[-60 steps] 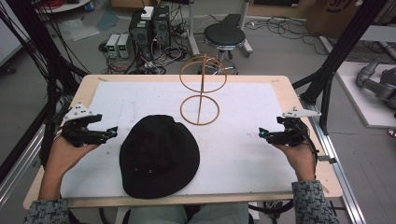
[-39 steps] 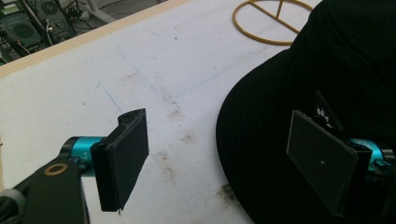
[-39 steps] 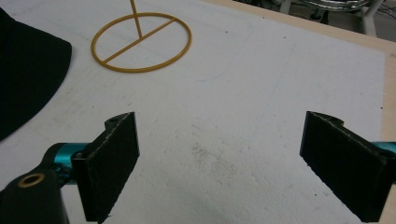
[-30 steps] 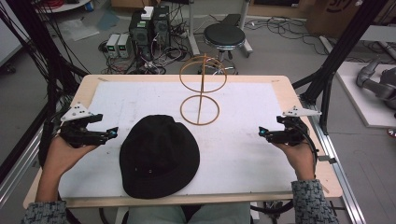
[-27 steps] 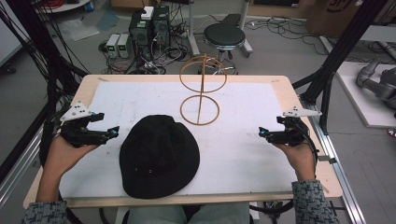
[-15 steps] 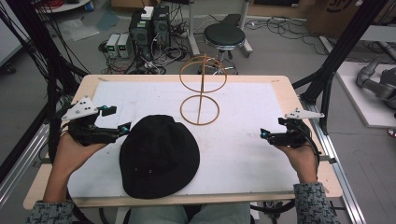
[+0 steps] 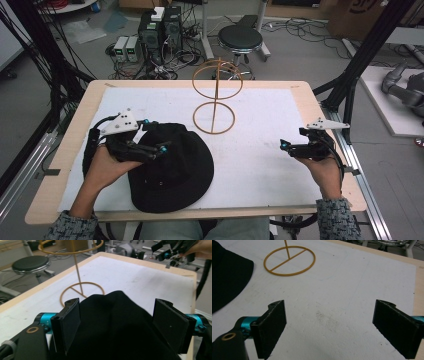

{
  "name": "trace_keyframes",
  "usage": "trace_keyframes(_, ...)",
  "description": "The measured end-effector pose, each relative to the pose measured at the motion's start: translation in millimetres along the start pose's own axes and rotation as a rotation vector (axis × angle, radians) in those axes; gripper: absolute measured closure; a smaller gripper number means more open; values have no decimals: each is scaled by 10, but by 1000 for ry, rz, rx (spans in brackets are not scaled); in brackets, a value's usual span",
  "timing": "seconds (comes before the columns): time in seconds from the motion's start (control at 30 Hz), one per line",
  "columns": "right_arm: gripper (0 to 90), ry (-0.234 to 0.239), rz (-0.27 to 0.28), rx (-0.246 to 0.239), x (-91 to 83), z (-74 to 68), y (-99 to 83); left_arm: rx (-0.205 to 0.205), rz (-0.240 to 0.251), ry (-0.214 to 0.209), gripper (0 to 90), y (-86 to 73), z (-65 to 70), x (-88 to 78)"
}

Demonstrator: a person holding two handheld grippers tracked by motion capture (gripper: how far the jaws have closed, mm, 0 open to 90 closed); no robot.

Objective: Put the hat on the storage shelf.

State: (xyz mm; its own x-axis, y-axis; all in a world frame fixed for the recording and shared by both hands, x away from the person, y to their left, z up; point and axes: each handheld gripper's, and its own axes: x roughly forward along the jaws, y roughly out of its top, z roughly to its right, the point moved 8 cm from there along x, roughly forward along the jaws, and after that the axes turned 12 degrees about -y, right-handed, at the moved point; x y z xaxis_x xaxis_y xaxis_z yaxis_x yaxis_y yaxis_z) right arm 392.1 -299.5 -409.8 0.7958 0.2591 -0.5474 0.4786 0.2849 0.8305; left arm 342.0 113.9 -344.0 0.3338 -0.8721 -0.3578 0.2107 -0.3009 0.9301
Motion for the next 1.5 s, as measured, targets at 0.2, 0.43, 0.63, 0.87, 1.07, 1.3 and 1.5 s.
trace_keyframes(0.2,115,4,-8,-6,5,-15,-27,-17,-11,-18,258,-36,-6,96)
trace_keyframes(0.43,115,-5,0,-2,-22,18,-30,-26,-50,-26,316,-122,-33,179)
trace_keyframes(0.63,115,-2,0,2,-22,8,-28,-26,-58,-46,452,-141,-16,177)
trace_keyframes(0.87,115,-1,-2,-3,-8,5,-26,-24,-77,-32,595,-169,-21,176)
trace_keyframes(1.07,115,3,-6,-8,3,-10,-25,-17,-85,-17,736,-179,-32,163)
trace_keyframes(1.3,115,1,-3,-3,-8,5,-27,7,-91,8,840,-184,-52,136)
trace_keyframes(1.5,115,3,-3,4,-18,9,-31,14,-74,17,850,-144,-85,52)
